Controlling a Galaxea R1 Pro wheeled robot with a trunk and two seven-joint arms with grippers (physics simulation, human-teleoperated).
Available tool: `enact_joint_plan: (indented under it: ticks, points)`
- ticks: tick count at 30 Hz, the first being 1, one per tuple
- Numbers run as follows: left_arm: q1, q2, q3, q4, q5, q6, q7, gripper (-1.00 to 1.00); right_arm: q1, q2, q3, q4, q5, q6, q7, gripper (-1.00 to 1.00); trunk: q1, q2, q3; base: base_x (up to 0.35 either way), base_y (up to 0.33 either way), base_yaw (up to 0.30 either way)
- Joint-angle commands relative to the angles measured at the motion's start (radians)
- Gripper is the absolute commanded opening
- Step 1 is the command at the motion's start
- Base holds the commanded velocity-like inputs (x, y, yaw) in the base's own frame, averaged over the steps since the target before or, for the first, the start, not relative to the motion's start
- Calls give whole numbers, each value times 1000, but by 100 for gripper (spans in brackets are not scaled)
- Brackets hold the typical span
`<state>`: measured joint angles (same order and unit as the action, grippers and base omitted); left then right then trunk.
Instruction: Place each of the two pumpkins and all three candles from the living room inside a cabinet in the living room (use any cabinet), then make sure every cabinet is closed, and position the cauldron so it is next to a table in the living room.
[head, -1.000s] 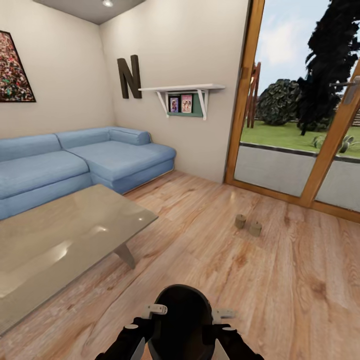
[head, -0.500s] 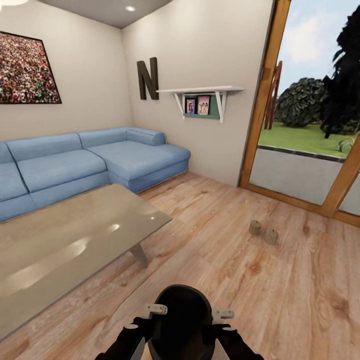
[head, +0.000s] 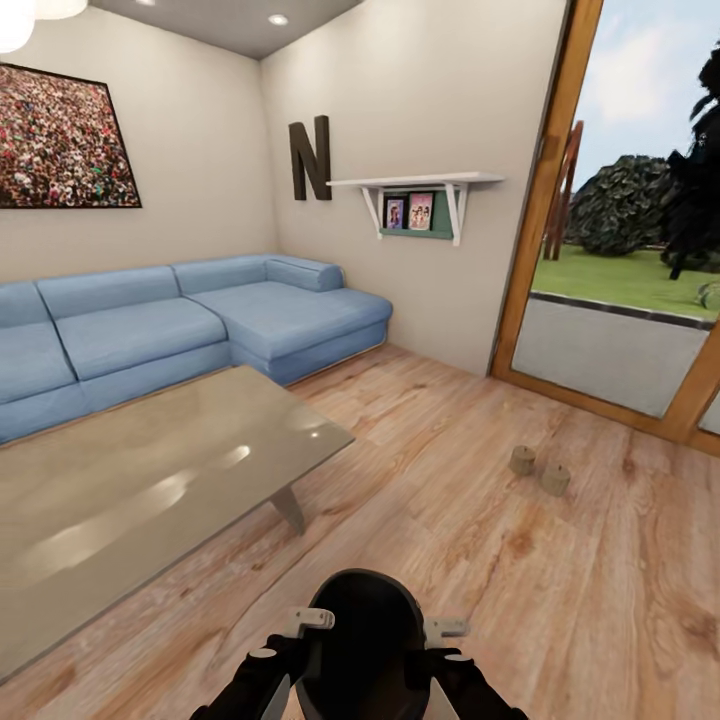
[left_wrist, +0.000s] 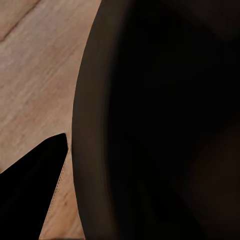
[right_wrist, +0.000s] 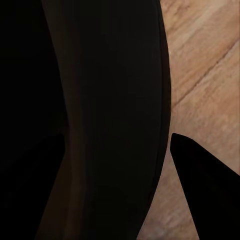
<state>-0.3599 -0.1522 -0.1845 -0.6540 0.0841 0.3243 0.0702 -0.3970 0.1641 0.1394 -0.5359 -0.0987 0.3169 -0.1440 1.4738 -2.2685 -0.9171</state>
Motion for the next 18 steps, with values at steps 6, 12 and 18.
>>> enact_joint_plan:
  ticks: [6,12,18]
  points:
    - [-1,0,-7,-3,-12,-9,11,-100,0,0,12,1,-41,2,-9,-100,0,-1,-1,0,0,283]
    - [-1,-1,-7,-3,-12,-9,12,-100,0,0,12,1,-42,2,-9,-100,0,-1,-1,0,0,288]
    - [-1,-1,-7,-3,-12,-9,11,-100,0,0,12,1,-42,2,-9,-100,0,-1,-1,0,0,289]
